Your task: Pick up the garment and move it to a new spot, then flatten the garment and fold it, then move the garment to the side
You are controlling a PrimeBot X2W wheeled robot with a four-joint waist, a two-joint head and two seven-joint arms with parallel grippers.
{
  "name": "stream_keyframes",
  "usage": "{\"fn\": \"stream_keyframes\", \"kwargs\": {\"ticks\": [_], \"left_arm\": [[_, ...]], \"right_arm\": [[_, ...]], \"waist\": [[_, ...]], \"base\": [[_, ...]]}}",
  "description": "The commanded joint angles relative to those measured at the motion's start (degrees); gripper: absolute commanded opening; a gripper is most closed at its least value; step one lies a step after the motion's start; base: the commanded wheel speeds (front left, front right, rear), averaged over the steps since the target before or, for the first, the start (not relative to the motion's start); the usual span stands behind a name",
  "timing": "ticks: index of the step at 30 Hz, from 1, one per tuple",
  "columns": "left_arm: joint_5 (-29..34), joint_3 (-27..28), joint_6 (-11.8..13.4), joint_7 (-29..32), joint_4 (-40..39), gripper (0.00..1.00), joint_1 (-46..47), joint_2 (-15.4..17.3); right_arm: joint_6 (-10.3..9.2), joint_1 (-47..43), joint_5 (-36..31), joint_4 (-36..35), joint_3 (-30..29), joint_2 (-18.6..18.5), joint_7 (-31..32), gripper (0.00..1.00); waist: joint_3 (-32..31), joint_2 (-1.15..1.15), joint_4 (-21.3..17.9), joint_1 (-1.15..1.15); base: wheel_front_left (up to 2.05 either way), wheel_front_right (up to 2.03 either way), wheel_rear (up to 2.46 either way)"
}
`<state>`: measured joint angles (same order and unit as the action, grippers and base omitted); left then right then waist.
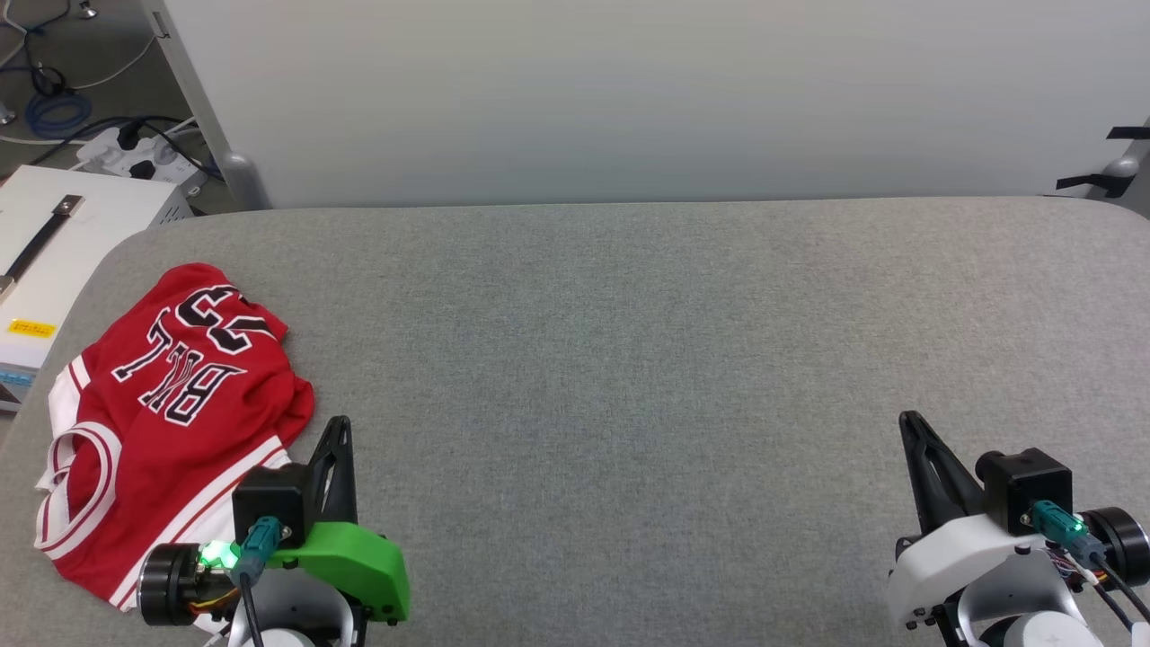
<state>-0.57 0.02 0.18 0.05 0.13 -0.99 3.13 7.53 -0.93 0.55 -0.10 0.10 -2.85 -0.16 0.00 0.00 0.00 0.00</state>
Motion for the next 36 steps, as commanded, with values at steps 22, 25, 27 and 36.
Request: {"fn": "stream_keyframes", "kwargs": {"ticks": [22,25,27,36], "left_arm": [[0.6,0.0,-0.2,0.0,-0.1,0.0,1.0,-0.2],[0.6,0.0,-0.2,0.0,-0.1,0.0,1.0,-0.2],[0.6,0.0,-0.2,0.0,-0.1,0.0,1.0,-0.2],[0.6,0.0,-0.2,0.0,-0.1,0.0,1.0,-0.2]], "right_arm": [[-0.04,0.9,-0.6,0.1,-0.1,0.0,0.2,0.0],[-0.04,0.9,-0.6,0.1,-0.1,0.0,0.2,0.0],[-0.04,0.9,-0.6,0.1,-0.1,0.0,0.2,0.0],[-0.04,0.9,-0.6,0.1,-0.1,0.0,0.2,0.0]], "waist": [[0.0,0.0,0.0,0.0],[0.0,0.0,0.0,0.0],[0.0,0.0,0.0,0.0],[0.0,0.0,0.0,0.0]], "base": [[0.0,0.0,0.0],[0.0,0.0,0.0],[0.0,0.0,0.0],[0.0,0.0,0.0]]}}
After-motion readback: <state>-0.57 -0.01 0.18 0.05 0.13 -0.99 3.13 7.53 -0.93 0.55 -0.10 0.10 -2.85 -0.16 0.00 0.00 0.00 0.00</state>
